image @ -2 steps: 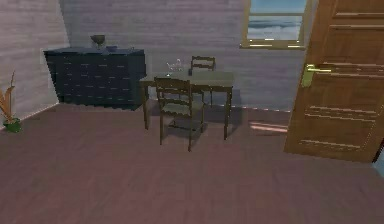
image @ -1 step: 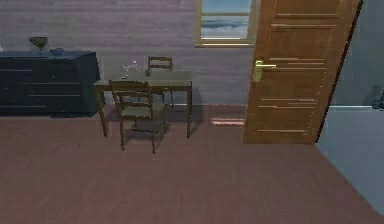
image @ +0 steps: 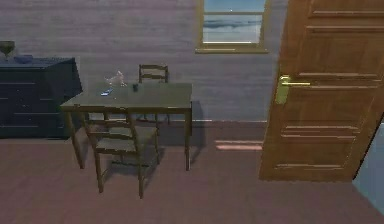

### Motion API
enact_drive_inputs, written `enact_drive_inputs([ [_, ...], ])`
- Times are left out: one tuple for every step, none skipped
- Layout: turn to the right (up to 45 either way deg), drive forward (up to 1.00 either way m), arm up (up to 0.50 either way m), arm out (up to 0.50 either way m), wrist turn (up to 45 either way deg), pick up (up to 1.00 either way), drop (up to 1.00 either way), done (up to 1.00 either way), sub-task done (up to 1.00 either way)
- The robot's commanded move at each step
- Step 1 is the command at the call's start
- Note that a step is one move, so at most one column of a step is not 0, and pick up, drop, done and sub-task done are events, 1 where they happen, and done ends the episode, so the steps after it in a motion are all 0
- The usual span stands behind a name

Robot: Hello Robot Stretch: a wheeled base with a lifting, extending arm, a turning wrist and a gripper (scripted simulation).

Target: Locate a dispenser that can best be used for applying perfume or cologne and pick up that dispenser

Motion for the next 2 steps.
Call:
enact_drive_inputs([
  [42.0,0.00,0.00,0.00,0.0,0.00,0.00,0.00,0.00],
  [0.0,0.50,0.00,0.00,0.0,0.00,0.00,0.00,0.00],
])
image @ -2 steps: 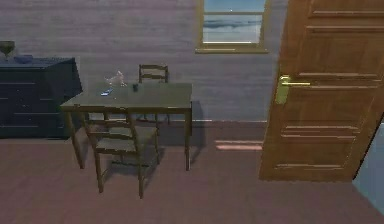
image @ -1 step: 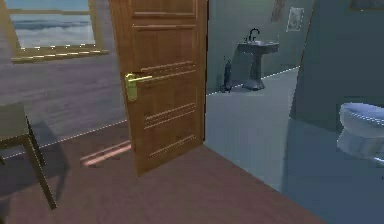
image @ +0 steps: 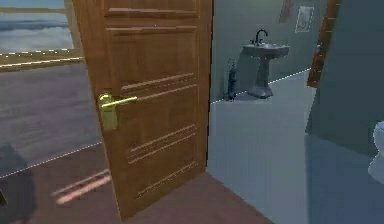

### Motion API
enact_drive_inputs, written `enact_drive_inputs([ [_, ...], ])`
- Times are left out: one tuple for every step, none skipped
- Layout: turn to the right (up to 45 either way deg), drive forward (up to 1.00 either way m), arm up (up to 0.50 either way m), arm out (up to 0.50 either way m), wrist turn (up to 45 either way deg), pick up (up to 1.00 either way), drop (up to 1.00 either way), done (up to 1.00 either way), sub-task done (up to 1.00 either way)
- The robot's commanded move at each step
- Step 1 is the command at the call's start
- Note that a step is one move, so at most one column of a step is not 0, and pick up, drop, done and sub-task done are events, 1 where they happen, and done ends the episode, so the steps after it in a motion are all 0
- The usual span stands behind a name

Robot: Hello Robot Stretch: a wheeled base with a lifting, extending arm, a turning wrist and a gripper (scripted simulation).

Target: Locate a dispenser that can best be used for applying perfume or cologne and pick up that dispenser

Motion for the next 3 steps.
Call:
enact_drive_inputs([
  [45.0,0.00,0.00,0.00,0.0,0.00,0.00,0.00,0.00],
  [12.0,0.00,0.00,0.00,0.0,0.00,0.00,0.00,0.00],
  [0.0,0.20,0.00,0.00,0.0,0.00,0.00,0.00,0.00],
])
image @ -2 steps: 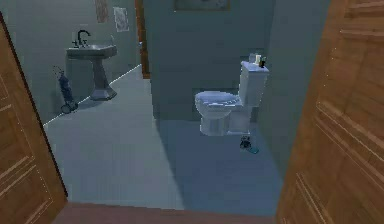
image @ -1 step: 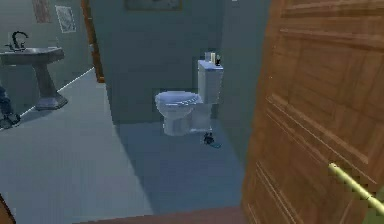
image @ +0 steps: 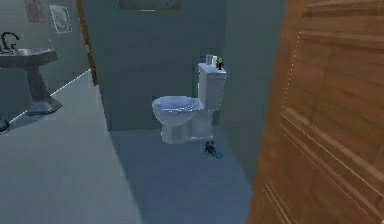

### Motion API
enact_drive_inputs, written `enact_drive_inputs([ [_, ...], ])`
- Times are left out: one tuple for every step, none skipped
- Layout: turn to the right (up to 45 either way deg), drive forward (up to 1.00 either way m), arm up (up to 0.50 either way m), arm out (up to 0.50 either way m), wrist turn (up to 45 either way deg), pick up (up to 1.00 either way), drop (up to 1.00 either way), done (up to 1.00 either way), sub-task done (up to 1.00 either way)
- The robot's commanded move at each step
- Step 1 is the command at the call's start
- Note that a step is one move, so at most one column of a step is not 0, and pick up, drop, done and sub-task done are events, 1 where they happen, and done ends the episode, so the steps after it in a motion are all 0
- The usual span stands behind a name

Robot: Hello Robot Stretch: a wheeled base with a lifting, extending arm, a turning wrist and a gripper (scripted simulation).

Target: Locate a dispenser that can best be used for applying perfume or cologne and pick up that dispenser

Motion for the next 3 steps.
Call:
enact_drive_inputs([
  [-33.0,0.00,0.00,0.00,0.0,0.00,0.00,0.00,0.00],
  [0.0,1.00,0.00,0.00,0.0,0.00,0.00,0.00,0.00],
  [0.0,1.00,0.00,0.00,0.0,0.00,0.00,0.00,0.00],
])
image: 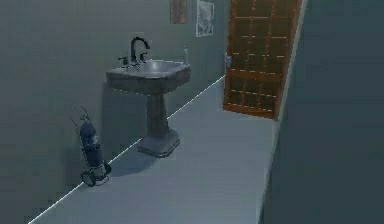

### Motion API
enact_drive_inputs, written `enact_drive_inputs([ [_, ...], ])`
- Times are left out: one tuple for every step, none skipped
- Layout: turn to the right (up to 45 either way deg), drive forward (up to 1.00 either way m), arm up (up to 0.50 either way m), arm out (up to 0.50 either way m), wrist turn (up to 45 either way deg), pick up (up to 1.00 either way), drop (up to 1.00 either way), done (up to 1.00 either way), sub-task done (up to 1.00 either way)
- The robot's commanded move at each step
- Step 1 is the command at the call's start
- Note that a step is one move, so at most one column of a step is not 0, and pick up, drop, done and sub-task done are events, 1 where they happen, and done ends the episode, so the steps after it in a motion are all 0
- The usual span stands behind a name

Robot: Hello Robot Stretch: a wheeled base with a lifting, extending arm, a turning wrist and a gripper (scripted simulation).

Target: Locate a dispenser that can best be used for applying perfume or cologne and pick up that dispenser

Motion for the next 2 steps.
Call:
enact_drive_inputs([
  [0.0,0.75,0.00,0.00,0.0,0.00,0.00,0.00,0.00],
  [15.0,0.00,0.00,0.00,0.0,0.00,0.00,0.00,0.00],
])
